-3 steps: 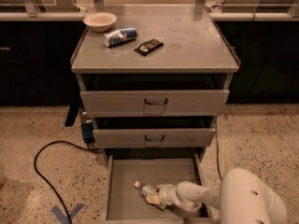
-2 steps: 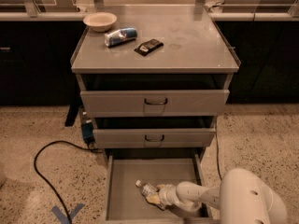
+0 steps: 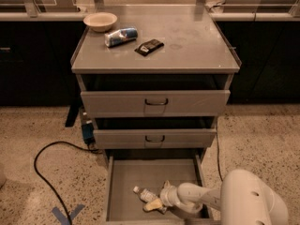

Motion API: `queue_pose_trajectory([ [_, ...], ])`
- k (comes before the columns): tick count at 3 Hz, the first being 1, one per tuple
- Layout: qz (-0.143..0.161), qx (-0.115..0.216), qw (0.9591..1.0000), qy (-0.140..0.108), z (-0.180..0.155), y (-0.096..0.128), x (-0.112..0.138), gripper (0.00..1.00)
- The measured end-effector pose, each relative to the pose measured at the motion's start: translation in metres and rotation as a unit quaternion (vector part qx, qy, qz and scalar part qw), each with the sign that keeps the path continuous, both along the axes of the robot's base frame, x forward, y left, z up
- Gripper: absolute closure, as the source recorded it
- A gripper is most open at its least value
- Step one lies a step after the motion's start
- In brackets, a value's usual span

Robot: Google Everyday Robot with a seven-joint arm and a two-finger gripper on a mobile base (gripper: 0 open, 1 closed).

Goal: Place blue plastic bottle into bottom drawer

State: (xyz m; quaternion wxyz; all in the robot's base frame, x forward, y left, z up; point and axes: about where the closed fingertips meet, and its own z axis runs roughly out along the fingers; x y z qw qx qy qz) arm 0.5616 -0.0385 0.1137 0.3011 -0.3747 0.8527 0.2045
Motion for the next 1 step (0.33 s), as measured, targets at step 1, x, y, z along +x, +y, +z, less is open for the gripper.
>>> queue_pose_trajectory([
  [1,0.000,0.000,1.0000,0.000,0.0000,0.0000,0.0000,0.00],
])
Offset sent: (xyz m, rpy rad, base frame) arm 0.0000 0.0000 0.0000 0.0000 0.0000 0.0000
